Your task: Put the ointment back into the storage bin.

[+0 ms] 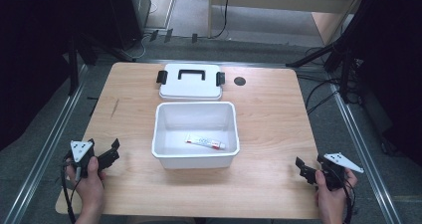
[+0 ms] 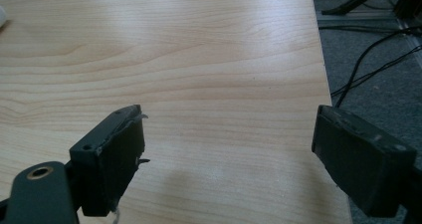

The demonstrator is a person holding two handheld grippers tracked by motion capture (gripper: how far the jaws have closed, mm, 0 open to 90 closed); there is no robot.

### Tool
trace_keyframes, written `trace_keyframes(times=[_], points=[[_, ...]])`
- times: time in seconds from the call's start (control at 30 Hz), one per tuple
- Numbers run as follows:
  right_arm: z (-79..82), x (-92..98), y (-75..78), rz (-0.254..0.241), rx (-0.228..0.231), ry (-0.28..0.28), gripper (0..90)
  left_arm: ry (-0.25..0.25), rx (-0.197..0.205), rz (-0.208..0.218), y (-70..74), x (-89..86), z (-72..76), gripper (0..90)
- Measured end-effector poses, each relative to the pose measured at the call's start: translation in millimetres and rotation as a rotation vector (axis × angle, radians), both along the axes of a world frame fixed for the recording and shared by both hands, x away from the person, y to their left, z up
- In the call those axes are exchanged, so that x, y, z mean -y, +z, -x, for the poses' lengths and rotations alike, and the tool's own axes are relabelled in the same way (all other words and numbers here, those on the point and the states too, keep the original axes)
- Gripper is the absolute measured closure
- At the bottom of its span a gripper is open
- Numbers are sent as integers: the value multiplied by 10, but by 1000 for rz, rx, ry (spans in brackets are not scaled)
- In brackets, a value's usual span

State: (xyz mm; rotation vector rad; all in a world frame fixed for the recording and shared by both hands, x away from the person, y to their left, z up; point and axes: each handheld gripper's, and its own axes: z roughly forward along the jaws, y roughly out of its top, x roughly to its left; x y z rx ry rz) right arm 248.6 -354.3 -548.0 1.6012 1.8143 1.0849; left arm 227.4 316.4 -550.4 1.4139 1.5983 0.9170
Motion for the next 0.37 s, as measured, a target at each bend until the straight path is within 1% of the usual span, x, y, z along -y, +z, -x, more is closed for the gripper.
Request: trace_keyframes(times=[0.07,0.17,0.37], points=[[-1,1,0,-3,-2,0,136,0,-1,-2,1,0,2,141],[-8,-6,-4,-4,-17,9,137,-7,0,-1,0,2,4,140],[-12,-8,-5,-9,-23,12,144,-12,-2,-2,0,6,3,141]])
